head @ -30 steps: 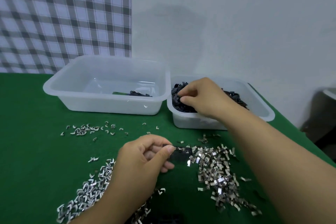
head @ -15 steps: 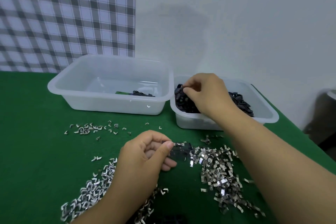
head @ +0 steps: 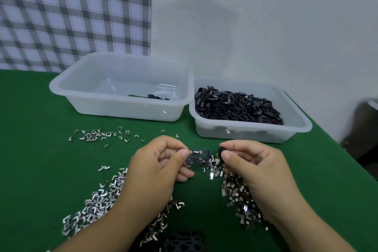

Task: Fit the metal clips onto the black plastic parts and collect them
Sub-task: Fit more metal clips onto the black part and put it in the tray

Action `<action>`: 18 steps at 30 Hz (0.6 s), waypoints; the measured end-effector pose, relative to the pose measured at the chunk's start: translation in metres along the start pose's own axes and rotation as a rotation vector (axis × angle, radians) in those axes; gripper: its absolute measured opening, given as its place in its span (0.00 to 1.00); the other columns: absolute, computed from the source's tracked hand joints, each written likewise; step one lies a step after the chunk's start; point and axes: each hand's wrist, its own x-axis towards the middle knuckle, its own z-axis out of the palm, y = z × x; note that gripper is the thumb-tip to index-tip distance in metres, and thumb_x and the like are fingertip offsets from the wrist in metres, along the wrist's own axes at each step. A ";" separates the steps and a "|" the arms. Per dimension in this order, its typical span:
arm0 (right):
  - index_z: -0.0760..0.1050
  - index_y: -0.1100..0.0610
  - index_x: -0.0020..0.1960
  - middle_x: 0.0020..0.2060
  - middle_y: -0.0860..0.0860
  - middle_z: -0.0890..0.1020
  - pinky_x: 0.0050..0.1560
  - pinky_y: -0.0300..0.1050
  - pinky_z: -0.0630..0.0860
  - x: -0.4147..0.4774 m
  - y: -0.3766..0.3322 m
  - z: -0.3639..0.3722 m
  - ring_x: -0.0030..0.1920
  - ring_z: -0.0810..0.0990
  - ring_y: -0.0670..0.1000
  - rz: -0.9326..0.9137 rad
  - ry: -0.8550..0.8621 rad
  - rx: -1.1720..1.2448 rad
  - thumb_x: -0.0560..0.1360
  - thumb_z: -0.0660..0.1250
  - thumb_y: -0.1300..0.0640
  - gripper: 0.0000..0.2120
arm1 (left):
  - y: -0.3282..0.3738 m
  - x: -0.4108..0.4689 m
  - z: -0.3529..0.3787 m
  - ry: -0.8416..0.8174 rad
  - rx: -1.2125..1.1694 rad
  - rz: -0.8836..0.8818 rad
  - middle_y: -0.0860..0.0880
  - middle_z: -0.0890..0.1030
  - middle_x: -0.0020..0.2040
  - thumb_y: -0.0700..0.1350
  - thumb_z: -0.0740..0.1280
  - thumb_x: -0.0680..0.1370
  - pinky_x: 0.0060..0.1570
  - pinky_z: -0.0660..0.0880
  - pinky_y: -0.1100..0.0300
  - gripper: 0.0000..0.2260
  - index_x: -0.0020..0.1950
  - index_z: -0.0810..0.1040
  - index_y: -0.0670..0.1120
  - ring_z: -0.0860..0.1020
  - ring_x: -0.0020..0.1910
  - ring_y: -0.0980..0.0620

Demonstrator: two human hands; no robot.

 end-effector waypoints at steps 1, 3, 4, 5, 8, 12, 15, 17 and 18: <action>0.84 0.54 0.41 0.34 0.53 0.84 0.36 0.34 0.76 0.000 -0.001 0.000 0.33 0.80 0.45 -0.014 -0.014 -0.017 0.66 0.73 0.65 0.07 | 0.000 0.000 0.000 0.000 -0.001 0.001 0.44 0.82 0.32 0.36 0.67 0.75 0.29 0.78 0.63 0.05 0.42 0.79 0.45 0.83 0.29 0.49; 0.84 0.54 0.41 0.33 0.52 0.85 0.36 0.32 0.75 -0.001 -0.002 0.002 0.32 0.80 0.44 -0.031 -0.031 -0.037 0.66 0.73 0.65 0.07 | 0.000 0.000 0.001 -0.002 -0.002 0.000 0.44 0.82 0.32 0.36 0.67 0.75 0.29 0.78 0.63 0.05 0.42 0.79 0.45 0.83 0.29 0.49; 0.84 0.54 0.41 0.33 0.52 0.85 0.35 0.32 0.75 -0.001 -0.001 0.003 0.32 0.80 0.44 -0.033 -0.034 -0.037 0.67 0.73 0.65 0.07 | 0.000 0.000 0.001 -0.005 -0.002 0.000 0.44 0.82 0.32 0.36 0.68 0.75 0.29 0.78 0.63 0.05 0.42 0.79 0.45 0.83 0.29 0.50; 0.84 0.54 0.41 0.33 0.52 0.84 0.35 0.32 0.75 0.000 -0.001 0.003 0.32 0.80 0.44 -0.034 -0.035 -0.038 0.67 0.72 0.65 0.07 | 0.000 0.000 0.001 -0.009 -0.002 0.000 0.44 0.82 0.32 0.36 0.68 0.75 0.29 0.78 0.64 0.05 0.42 0.79 0.45 0.83 0.29 0.50; 0.84 0.54 0.41 0.33 0.52 0.85 0.35 0.32 0.75 -0.001 0.000 0.004 0.31 0.80 0.45 -0.034 -0.037 -0.046 0.67 0.72 0.65 0.07 | 0.001 0.000 0.001 -0.017 -0.011 0.001 0.43 0.82 0.32 0.36 0.68 0.75 0.29 0.78 0.64 0.04 0.42 0.79 0.44 0.83 0.29 0.50; 0.84 0.55 0.41 0.34 0.54 0.85 0.36 0.33 0.76 -0.001 -0.001 0.004 0.32 0.80 0.45 -0.029 -0.055 -0.035 0.67 0.72 0.65 0.07 | 0.001 -0.001 0.001 -0.031 -0.025 0.002 0.42 0.82 0.32 0.35 0.68 0.75 0.30 0.79 0.63 0.04 0.42 0.80 0.43 0.83 0.29 0.50; 0.84 0.55 0.41 0.33 0.54 0.84 0.35 0.33 0.75 -0.001 -0.002 0.004 0.31 0.79 0.46 -0.037 -0.072 -0.049 0.67 0.72 0.65 0.07 | 0.001 0.000 0.001 -0.027 -0.030 0.008 0.43 0.82 0.32 0.35 0.68 0.74 0.30 0.79 0.62 0.05 0.42 0.80 0.44 0.83 0.30 0.49; 0.84 0.56 0.42 0.32 0.55 0.84 0.34 0.33 0.75 -0.001 -0.001 0.004 0.30 0.79 0.45 -0.039 -0.084 -0.051 0.67 0.72 0.66 0.07 | 0.000 0.000 0.001 -0.021 -0.030 0.014 0.43 0.82 0.32 0.35 0.68 0.74 0.31 0.79 0.62 0.06 0.41 0.80 0.45 0.83 0.30 0.49; 0.84 0.56 0.42 0.32 0.55 0.84 0.34 0.33 0.75 0.000 -0.001 0.004 0.30 0.79 0.45 -0.038 -0.088 -0.047 0.67 0.72 0.66 0.07 | 0.000 0.000 0.001 -0.018 -0.031 0.017 0.43 0.82 0.32 0.35 0.68 0.74 0.31 0.79 0.62 0.06 0.41 0.80 0.45 0.83 0.30 0.49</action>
